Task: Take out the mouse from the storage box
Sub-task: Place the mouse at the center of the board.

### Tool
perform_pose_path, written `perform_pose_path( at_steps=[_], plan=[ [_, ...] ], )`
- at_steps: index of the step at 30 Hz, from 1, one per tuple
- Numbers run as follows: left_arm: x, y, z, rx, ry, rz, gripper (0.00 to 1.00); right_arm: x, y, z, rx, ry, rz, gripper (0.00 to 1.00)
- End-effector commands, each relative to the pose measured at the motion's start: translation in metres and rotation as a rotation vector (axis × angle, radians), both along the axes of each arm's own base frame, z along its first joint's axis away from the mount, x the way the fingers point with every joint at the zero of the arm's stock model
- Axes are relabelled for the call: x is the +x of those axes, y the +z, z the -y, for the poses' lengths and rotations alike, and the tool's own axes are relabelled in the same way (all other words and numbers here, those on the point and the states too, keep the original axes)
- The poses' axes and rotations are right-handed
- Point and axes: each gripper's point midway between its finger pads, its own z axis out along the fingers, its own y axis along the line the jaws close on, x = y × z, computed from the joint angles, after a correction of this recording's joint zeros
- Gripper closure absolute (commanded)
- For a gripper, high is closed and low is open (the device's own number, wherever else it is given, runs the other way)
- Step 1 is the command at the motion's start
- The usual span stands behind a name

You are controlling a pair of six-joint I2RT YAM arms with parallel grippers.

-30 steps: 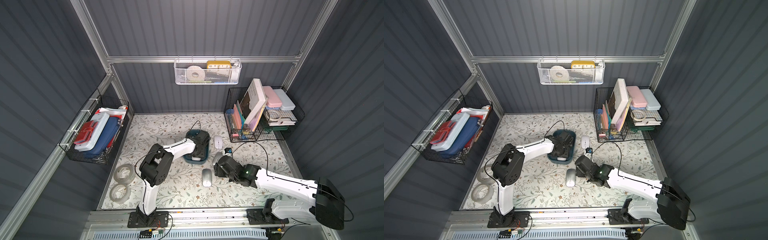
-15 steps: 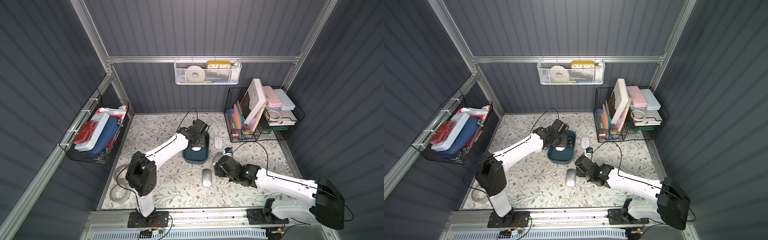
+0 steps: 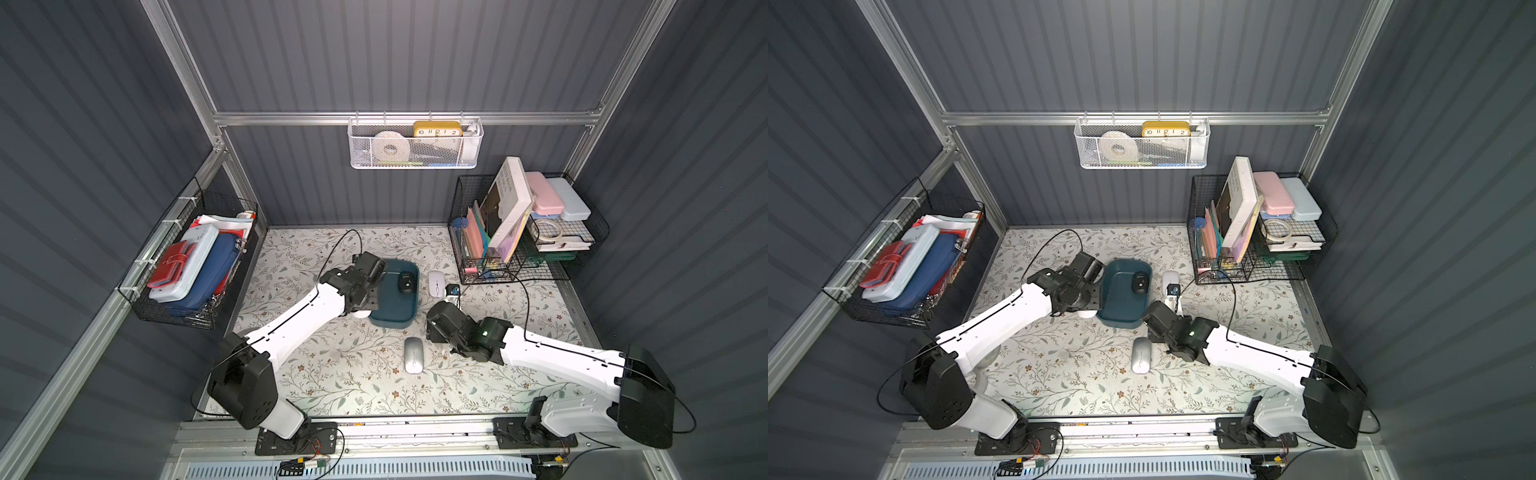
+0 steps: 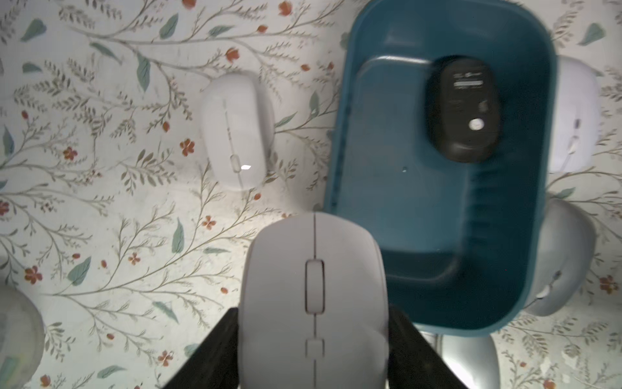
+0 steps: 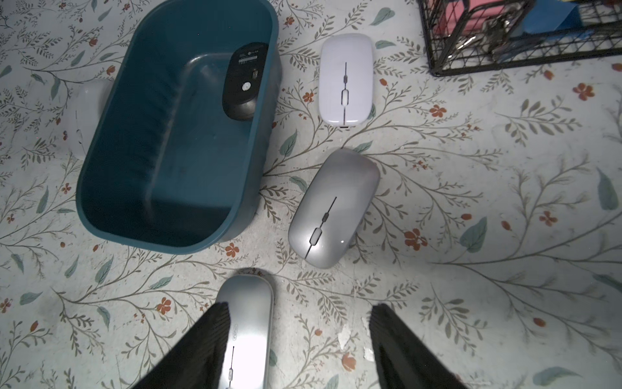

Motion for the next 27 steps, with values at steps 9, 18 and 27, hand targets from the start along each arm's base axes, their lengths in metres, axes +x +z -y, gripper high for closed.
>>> perform_pose_path(
  at_steps=[9,18,27],
  plan=[
    [-0.031,-0.051,-0.038,-0.052,0.150,-0.084,0.41,0.032,0.031,-0.023,-0.069,0.004,0.065,0.28],
    [-0.039,-0.098,-0.042,-0.059,0.192,-0.132,0.41,0.058,0.031,-0.043,-0.133,0.018,0.034,0.28],
    [-0.043,-0.118,-0.044,-0.053,0.198,-0.148,0.36,0.080,0.023,-0.058,-0.177,0.027,0.003,0.28]
  ],
)
